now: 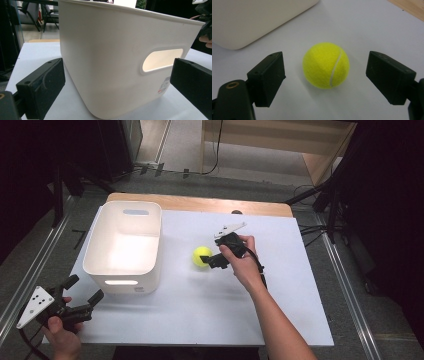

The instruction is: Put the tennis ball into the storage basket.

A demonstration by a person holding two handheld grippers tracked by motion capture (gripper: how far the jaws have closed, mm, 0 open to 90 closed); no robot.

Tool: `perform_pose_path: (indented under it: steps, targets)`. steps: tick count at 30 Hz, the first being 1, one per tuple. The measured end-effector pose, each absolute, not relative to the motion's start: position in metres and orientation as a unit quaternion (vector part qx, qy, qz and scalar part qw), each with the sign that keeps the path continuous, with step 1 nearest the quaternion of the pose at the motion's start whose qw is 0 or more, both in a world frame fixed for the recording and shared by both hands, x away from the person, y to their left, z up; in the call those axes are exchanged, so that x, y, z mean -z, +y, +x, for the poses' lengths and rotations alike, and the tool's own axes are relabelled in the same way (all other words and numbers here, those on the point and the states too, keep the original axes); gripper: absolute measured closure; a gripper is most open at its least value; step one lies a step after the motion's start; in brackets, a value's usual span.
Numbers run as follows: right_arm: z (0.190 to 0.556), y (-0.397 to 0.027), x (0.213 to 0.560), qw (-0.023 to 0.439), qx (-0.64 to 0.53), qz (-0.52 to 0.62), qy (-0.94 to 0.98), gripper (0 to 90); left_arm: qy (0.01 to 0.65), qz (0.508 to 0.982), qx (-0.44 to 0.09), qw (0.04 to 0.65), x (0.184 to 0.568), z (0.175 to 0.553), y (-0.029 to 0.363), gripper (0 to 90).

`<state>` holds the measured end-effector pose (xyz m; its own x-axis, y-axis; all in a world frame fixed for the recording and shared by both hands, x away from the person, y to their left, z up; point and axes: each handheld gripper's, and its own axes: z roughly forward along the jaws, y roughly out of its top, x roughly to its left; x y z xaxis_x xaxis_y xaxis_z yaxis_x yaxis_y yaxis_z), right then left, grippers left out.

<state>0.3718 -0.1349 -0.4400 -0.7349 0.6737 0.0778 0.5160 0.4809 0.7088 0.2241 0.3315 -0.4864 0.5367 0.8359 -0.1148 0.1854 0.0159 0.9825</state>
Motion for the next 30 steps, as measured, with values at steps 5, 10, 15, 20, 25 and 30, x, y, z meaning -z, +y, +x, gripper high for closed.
perform_pose_path:
  steps: [5,10,15,20,25,30]
  targets:
    - [0.377,-0.129,0.445,0.091,-0.362,0.348,0.86,14.5,0.396,0.645,-0.274,0.593,0.486,0.224,0.331,0.0]
    - [0.383,-0.124,0.45,0.083,-0.349,0.355,0.863,14.5,0.396,0.645,-0.274,0.593,0.486,0.224,0.331,0.0]
    - [0.386,-0.12,0.454,0.074,-0.335,0.362,0.867,14.5,0.394,0.649,-0.276,0.59,0.486,0.224,0.331,0.0]
    - [0.39,-0.114,0.463,0.067,-0.321,0.364,0.872,14.5,0.392,0.65,-0.276,0.589,0.486,0.224,0.331,0.0]
    - [0.393,-0.11,0.467,0.067,-0.314,0.366,0.873,14.5,0.393,0.65,-0.276,0.589,0.486,0.225,0.33,0.0]
    - [0.394,-0.106,0.471,0.07,-0.313,0.372,0.871,14.5,0.392,0.651,-0.276,0.589,0.486,0.225,0.33,0.0]
